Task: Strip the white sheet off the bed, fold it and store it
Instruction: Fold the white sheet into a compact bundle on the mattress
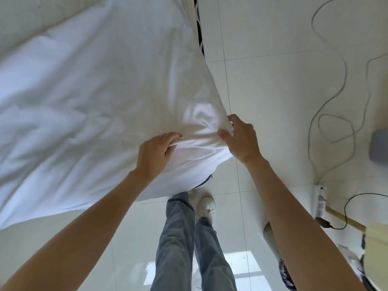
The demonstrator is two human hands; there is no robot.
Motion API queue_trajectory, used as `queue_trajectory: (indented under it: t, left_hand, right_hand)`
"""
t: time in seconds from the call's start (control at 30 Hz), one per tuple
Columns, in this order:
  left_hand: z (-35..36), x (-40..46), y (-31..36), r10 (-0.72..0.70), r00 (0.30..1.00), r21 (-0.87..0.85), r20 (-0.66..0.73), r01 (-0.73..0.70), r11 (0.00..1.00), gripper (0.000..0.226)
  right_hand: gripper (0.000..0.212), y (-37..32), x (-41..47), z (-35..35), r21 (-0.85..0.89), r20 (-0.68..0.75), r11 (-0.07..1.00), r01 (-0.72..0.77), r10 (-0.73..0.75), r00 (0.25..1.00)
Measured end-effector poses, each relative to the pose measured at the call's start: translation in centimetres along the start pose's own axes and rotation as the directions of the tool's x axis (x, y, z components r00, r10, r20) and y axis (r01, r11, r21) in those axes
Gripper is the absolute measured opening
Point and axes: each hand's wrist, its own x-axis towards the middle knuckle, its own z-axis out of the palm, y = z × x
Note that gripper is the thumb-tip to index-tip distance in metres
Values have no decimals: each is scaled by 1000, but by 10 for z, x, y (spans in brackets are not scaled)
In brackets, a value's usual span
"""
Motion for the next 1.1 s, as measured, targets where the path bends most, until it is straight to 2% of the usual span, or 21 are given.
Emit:
queue_trajectory:
  t: [0.03,0.1,0.17,0.27,0.37,0.43,0.5,0.57,0.63,0.77,0.87,0.93,0.97,1.03,1.1]
  left_hand:
    - [0,-1,0,-9,999,-37,34,10,999,25]
    - [5,-7,-2,2,982,-62,190,10,998,35]
    - [10,-20,-7,39,961,-14,274,-36,999,45]
    - [13,-47,-11,-14,991,161,136,-9,987,47]
    - [15,-74,-20,-125,991,300,41,107,948,46]
    - [15,-83,-30,-165,986,381,18,146,913,41]
    - [13,-85,-40,-181,983,410,6,163,898,38]
    - [5,-87,-54,-193,981,370,8,176,912,34]
    - [-10,-87,-61,-215,976,323,-40,217,921,17]
    - [-46,-82,-60,-264,952,252,-154,296,921,26]
    - [-64,-76,-56,-244,964,88,-103,253,964,37]
    - [-65,-80,-52,-198,980,147,-12,198,969,63]
    - [-63,-83,-52,-185,983,211,7,179,961,65]
    - [-62,-85,-51,-139,989,289,-53,149,946,47]
    - [-65,-87,-48,-98,988,265,-121,128,956,51]
  right_hand:
    - [32,3,0,0,-22,-53,1000,-2,1,999]
    - [34,17,-6,5,-104,-123,994,-20,7,992]
    - [40,34,-12,11,-194,-142,979,54,-83,986]
    - [47,41,-25,22,-266,-109,912,313,-351,930]
    - [56,35,-33,50,-359,48,793,492,-511,858]
    - [59,29,-32,70,-393,92,765,510,-520,849]
    - [52,21,-28,85,-418,32,754,506,-545,838]
    - [33,13,-20,91,-469,-75,709,526,-626,776]
    - [20,4,-15,82,-470,-168,685,557,-689,705]
    - [24,-22,-24,56,-411,-280,689,597,-719,637]
    - [41,-42,-36,39,-421,-292,699,578,-707,644]
    - [51,-48,-42,29,-459,-275,679,572,-721,635]
    - [53,-48,-46,25,-474,-260,658,585,-739,621]
    - [51,-43,-56,18,-491,-245,603,629,-788,564]
    - [47,-33,-68,12,-531,-246,550,645,-828,504]
